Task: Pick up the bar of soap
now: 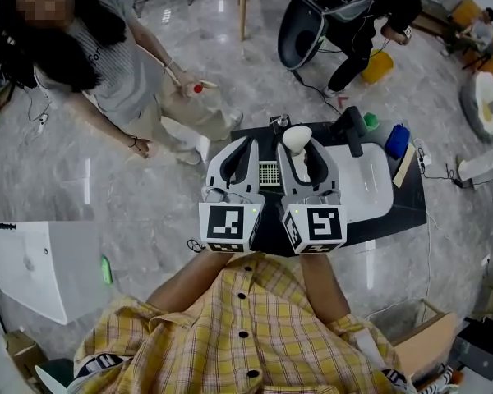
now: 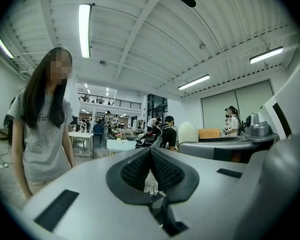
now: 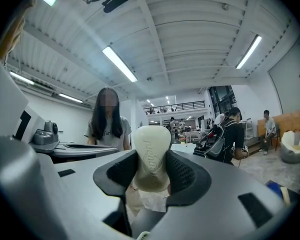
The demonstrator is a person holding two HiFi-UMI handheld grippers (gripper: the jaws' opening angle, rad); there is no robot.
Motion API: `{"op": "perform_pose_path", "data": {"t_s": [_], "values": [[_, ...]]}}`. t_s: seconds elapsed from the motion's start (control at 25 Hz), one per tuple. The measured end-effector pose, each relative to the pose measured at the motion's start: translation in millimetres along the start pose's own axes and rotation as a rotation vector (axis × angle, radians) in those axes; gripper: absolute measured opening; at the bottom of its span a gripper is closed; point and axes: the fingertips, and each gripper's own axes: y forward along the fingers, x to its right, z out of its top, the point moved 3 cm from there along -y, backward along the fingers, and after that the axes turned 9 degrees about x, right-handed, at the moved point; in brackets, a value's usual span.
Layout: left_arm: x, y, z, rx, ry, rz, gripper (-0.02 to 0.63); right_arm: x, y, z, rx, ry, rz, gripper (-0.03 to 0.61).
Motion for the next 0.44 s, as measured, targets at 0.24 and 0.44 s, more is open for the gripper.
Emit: {"op": "perform_pose_path", "data": {"t_s": [0.24, 0.44], "values": [[3.5, 0.1, 0.9, -0.008, 0.008, -0.01, 0.011, 2.0, -1.5, -1.8, -0.003, 0.004, -0.004, 0.195], [4.2, 0.3, 1.8, -0.002, 0.016, -0.012, 0.011, 2.6, -2.4, -1.0, 0.002, 0.001, -0.004, 0.195]]}}
